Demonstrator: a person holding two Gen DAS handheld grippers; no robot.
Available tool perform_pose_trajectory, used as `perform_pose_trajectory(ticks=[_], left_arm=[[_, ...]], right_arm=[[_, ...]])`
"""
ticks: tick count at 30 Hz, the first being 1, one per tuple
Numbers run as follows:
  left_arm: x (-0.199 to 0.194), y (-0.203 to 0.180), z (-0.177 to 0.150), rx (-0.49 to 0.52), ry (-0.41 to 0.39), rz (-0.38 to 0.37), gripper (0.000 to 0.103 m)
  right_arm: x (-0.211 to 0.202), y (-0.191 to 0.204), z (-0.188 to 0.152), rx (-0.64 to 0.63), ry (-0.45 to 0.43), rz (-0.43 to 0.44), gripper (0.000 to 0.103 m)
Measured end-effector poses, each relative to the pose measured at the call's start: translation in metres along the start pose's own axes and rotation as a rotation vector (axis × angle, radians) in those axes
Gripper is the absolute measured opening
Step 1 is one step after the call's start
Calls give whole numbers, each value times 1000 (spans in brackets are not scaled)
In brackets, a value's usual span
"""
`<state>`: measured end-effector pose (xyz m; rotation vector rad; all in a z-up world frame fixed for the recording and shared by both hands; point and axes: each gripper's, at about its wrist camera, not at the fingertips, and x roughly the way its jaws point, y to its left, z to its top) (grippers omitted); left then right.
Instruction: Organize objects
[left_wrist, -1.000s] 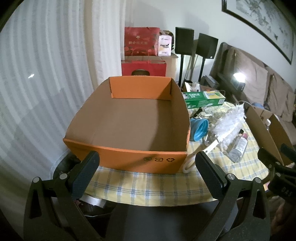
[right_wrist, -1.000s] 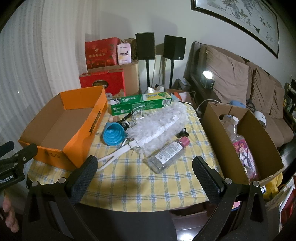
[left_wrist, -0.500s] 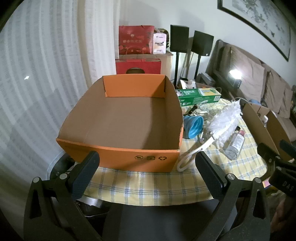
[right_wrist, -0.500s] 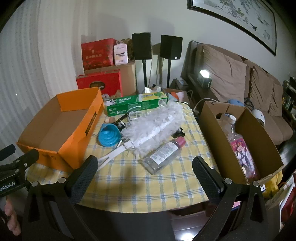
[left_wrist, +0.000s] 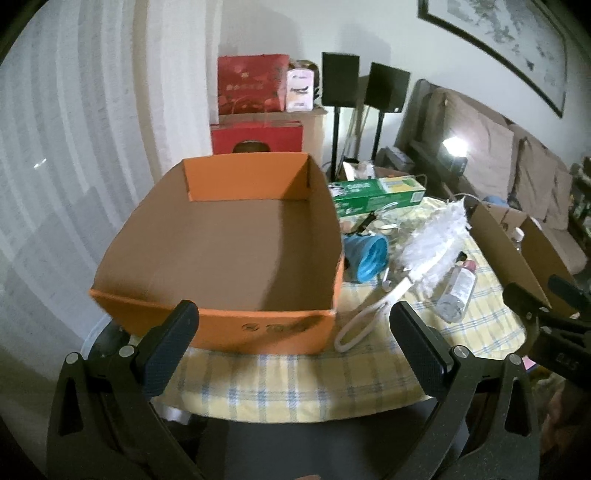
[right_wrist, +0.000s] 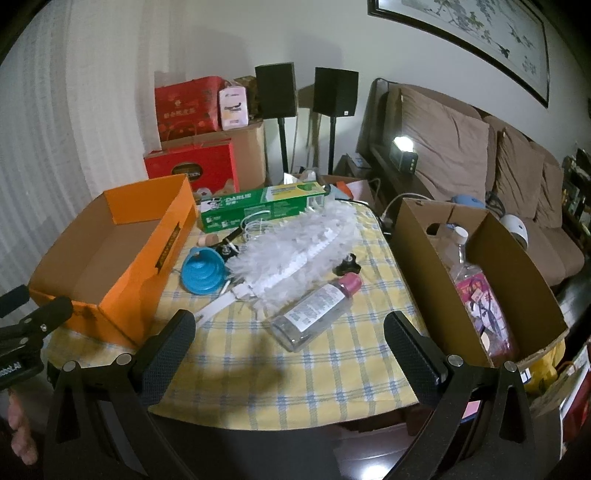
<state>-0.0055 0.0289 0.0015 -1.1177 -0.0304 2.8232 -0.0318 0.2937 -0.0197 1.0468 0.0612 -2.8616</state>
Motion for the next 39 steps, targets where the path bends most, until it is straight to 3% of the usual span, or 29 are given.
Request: perform_pose_trajectory(ticks=[12, 24, 39], left_arm=[[19, -38, 19, 51, -23, -147, 103], [57, -84, 35, 108, 24, -214, 103], [97, -116, 30, 152, 80, -292, 103]], right_arm=[[20, -35, -1, 35, 21, -59, 103], [41, -68, 5, 69, 49, -96, 103], [81, -90, 13, 96, 87, -66, 103]])
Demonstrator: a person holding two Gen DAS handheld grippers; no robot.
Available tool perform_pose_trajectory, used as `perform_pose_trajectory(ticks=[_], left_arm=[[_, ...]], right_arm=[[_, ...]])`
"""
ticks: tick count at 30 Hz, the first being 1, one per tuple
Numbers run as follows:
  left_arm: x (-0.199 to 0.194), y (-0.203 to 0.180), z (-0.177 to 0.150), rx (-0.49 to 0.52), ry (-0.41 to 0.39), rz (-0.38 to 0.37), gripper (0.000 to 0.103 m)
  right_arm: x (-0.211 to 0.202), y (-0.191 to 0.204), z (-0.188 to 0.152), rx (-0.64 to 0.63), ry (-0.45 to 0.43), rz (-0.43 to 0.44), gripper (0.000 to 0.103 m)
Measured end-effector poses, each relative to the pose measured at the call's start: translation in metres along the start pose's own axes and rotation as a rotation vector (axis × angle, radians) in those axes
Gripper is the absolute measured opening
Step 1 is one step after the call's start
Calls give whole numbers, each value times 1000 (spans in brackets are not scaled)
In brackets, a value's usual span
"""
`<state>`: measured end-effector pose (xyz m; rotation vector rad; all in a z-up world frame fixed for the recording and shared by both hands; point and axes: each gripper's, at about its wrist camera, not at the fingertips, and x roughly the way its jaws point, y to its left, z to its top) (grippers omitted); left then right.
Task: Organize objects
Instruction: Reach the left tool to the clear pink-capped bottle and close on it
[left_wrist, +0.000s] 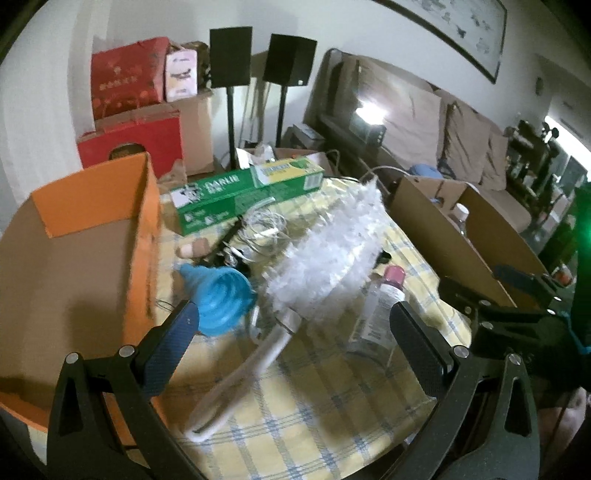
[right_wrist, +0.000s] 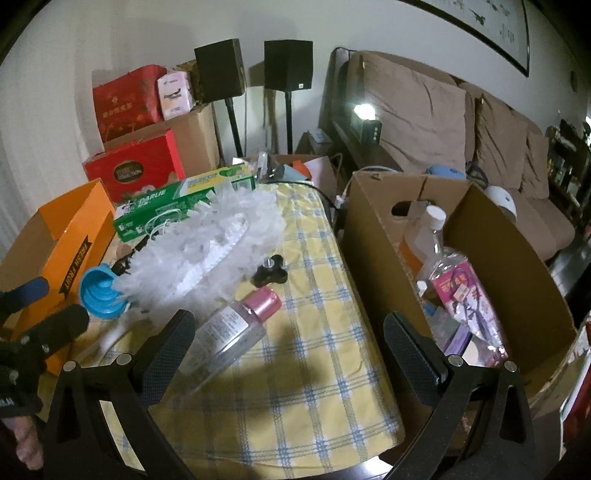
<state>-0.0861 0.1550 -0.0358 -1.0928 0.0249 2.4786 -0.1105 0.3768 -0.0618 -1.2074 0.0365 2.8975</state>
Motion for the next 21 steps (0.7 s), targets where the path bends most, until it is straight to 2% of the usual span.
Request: perform_pose_trajectory(ticks=[7, 12, 14, 18, 21], left_arm=[[18, -12, -20, 20, 49, -56, 103], [27, -28, -26, 62, 58, -101, 102], [31, -33, -26, 74, 65, -114, 99], [45, -43, -30, 94, 101, -137, 90], [56, -49, -32, 102, 125, -152, 84]], right_arm=[[9, -8, -6, 30, 15, 55, 102], [16, -11, 2, 28, 11, 97, 88], [22, -11, 5, 32, 23, 123, 82], [39, -13, 9, 63, 60, 197, 74], [52, -15, 12, 86, 86, 229, 64]])
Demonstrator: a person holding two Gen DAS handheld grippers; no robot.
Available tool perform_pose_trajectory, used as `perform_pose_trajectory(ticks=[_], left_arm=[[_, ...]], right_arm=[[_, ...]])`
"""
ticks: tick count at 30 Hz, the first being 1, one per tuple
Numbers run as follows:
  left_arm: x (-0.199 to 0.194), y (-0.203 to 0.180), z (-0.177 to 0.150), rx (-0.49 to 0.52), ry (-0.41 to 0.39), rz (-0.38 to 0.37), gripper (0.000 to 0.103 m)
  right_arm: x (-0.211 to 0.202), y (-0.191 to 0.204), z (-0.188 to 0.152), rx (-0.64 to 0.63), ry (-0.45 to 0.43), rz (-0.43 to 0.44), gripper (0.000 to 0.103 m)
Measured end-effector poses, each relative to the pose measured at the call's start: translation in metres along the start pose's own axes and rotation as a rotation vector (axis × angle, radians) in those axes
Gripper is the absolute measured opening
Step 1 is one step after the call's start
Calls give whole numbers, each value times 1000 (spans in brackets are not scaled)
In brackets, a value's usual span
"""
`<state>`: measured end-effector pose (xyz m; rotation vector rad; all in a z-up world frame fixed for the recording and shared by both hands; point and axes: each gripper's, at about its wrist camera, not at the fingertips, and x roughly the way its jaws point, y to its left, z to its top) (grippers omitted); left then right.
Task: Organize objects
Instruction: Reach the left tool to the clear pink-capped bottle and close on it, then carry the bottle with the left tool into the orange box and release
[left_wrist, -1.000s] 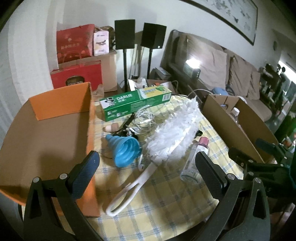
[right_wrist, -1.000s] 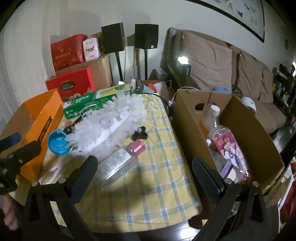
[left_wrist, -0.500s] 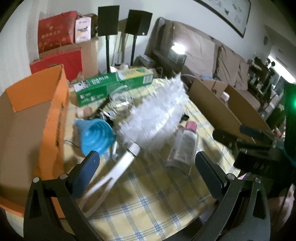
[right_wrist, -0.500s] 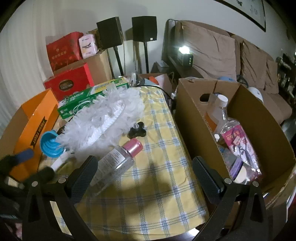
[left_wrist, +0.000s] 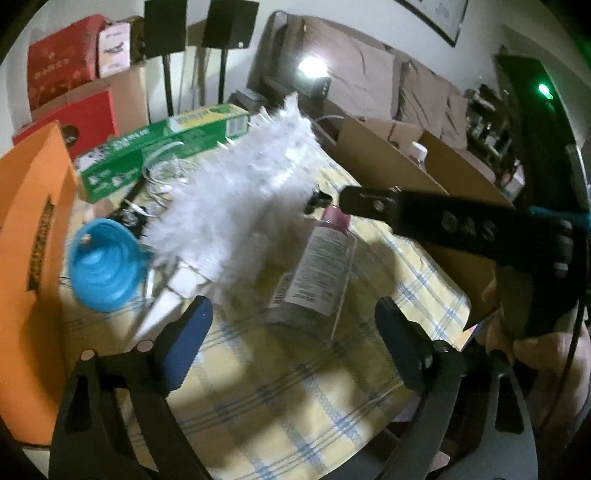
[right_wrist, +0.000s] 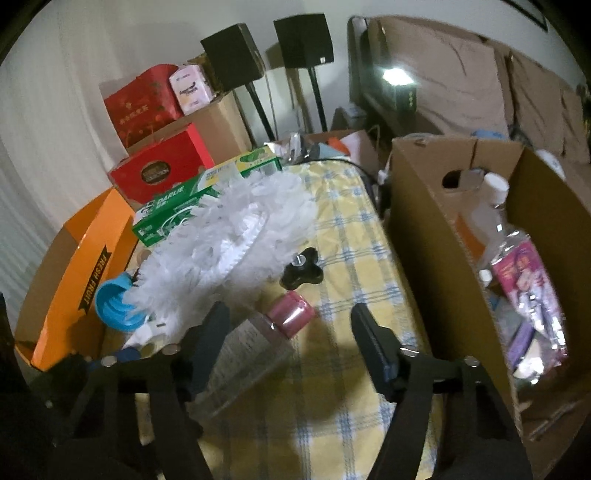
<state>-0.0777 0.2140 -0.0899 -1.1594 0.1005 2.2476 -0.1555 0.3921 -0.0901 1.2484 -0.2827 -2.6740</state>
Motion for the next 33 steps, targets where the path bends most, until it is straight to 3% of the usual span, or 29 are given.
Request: perform_pose_trajectory(ticks=[2, 10, 17, 24, 25, 28, 33], left_arm=[[6, -1, -1, -1, 11, -11, 82], [27, -2, 1, -22, 58, -38, 72], [36, -10, 2, 0, 62, -19, 70], [41, -16, 3, 32, 62, -14, 45], [41, -16, 3, 33, 62, -17, 46], [42, -12, 4, 13, 64, -43, 46], [38, -6, 5, 14, 77, -72, 47]], right_arm=[[7, -4, 3, 20, 23, 18, 57], [30, -16, 7, 89, 103, 90, 49], [42, -21, 7, 149, 144, 143, 49], [53, -18, 10, 202, 182, 210, 43], [54, -19, 10, 214, 188, 227, 37], [60, -23, 11, 253, 208, 262, 32], [64, -25, 17, 241, 246, 271, 33]])
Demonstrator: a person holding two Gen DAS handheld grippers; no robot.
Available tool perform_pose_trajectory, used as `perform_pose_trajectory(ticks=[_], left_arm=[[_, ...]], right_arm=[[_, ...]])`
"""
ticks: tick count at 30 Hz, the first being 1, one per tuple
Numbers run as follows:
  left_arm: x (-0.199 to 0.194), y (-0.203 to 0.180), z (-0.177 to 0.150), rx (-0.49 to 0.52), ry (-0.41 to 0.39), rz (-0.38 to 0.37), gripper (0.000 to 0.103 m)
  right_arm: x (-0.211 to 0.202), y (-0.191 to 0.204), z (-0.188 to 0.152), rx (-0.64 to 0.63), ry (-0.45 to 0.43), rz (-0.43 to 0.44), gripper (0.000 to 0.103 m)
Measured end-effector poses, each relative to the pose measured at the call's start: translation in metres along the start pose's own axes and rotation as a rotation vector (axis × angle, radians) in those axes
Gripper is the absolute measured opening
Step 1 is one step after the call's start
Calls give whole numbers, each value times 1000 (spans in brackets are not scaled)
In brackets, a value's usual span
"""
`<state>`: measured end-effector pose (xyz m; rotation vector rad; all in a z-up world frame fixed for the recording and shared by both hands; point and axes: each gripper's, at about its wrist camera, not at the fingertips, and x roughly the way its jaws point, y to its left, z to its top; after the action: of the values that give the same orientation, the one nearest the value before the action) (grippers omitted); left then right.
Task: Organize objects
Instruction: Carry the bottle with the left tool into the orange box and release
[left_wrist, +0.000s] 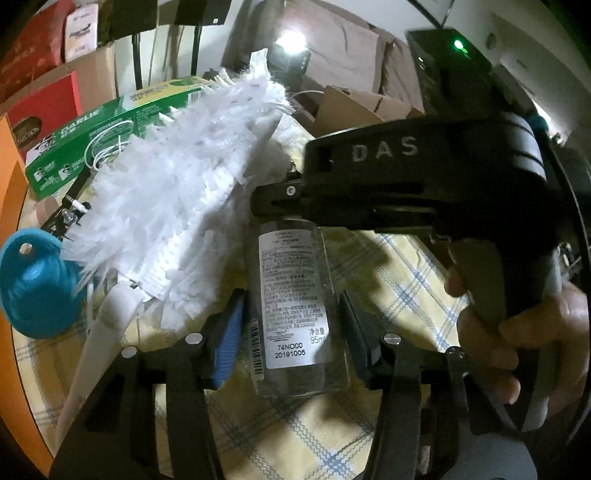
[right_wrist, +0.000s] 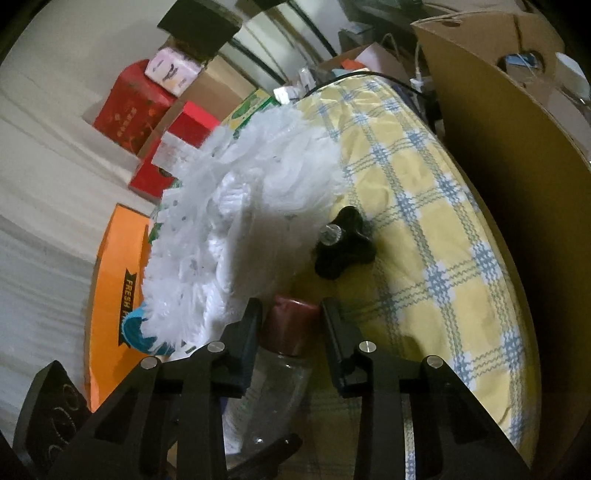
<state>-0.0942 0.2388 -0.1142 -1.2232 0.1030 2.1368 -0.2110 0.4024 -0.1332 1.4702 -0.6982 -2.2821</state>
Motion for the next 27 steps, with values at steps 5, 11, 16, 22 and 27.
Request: perform_pose_trajectory(ticks=[5, 11, 16, 22, 27], left_arm=[[-1, 3, -2, -29, -5, 0, 47], [-10, 2, -8, -48, -10, -31, 46], [-32, 4, -14, -59, -36, -28, 46], [-65, 10, -11, -97, -58, -16, 46], [-95, 20, -10, -130, -95, 16, 46]], right_arm=[[1, 4, 5, -23, 18, -21, 31], [-14, 8, 0, -15, -18, 12, 29], [-27, 27, -3, -46, -31, 15, 29], [-38, 67, -4, -109, -37, 33, 28], [-42, 105, -9, -174, -47, 46, 28]])
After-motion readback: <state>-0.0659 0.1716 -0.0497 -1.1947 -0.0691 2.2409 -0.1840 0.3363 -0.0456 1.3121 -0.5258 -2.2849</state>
